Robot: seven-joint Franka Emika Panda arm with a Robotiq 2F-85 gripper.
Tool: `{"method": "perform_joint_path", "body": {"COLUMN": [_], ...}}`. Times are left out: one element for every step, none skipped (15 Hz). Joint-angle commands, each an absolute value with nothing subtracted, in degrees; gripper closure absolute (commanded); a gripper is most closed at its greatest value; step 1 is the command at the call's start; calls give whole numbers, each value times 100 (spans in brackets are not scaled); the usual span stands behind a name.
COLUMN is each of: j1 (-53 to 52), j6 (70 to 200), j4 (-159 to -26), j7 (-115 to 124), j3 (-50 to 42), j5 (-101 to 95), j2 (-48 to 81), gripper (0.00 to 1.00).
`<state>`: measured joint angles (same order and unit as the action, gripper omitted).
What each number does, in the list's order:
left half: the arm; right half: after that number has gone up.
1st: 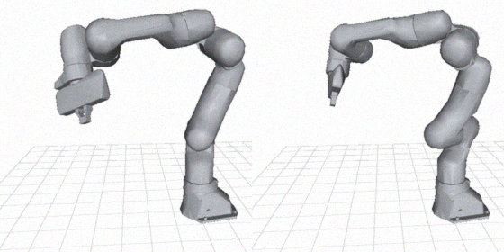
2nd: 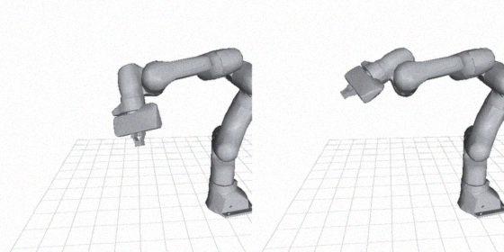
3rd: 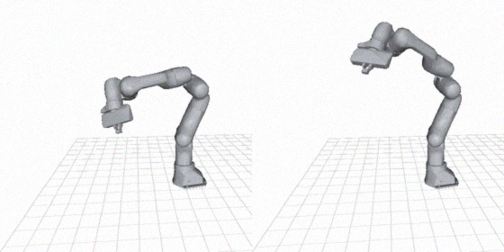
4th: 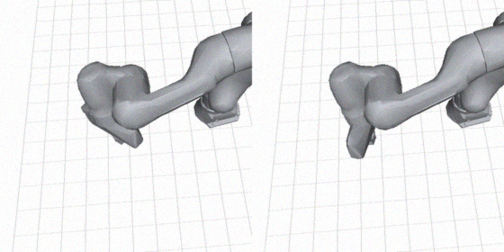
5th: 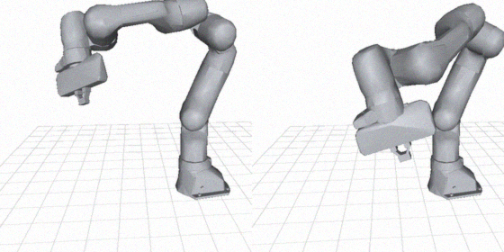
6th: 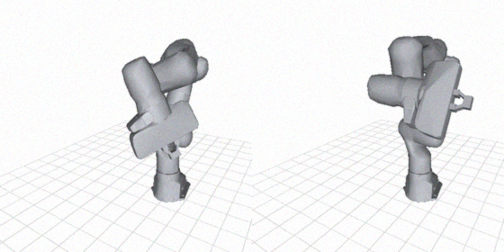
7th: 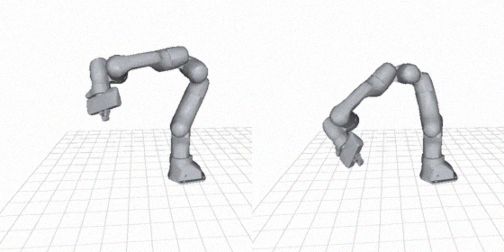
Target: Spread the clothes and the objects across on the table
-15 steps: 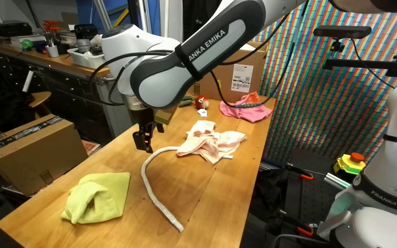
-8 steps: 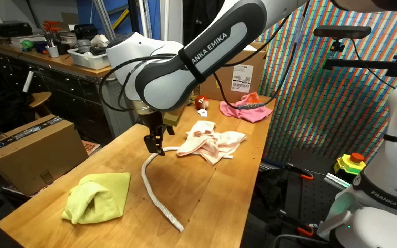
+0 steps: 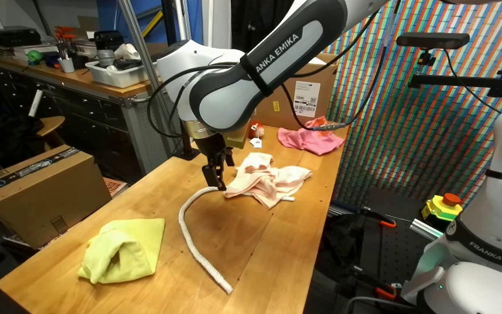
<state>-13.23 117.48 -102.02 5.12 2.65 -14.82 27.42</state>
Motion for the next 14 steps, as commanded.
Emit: {"method": "perform_joint_path", "body": {"j1": [-1102, -1062, -1045, -1033, -1020, -1012, -990, -954, -926, -897, -867, -823, -792, -767], "j6": [11693, 11684, 11721, 11752, 11777, 11803, 11823, 11844, 11860, 11901, 11967, 12019, 12152, 12254], "j4": [-10572, -10629, -10697, -10775, -10858, -10952, -11032, -11138, -11220, -11320, -11411, -11491, -11598, -11677], "j7": [256, 238, 274, 316, 349, 415, 459, 496, 524, 566, 611, 626, 728, 823], "j3": [356, 359, 347, 334, 326, 295, 279, 260, 249, 236, 219, 215, 178, 146], "j5": [-1342, -1302, -1300, -1322, -1342, -1397, -1400, -1390, -1381, -1386, -1411, -1382, -1418, -1455], "j2": [2377, 2332, 2284, 2227, 2173, 2128, 2082, 2026, 1983, 1934, 1889, 1847, 1790, 1747], "gripper": [0, 0, 0, 0, 0, 0, 0, 0, 0, 0, 0, 0, 0, 0]}}
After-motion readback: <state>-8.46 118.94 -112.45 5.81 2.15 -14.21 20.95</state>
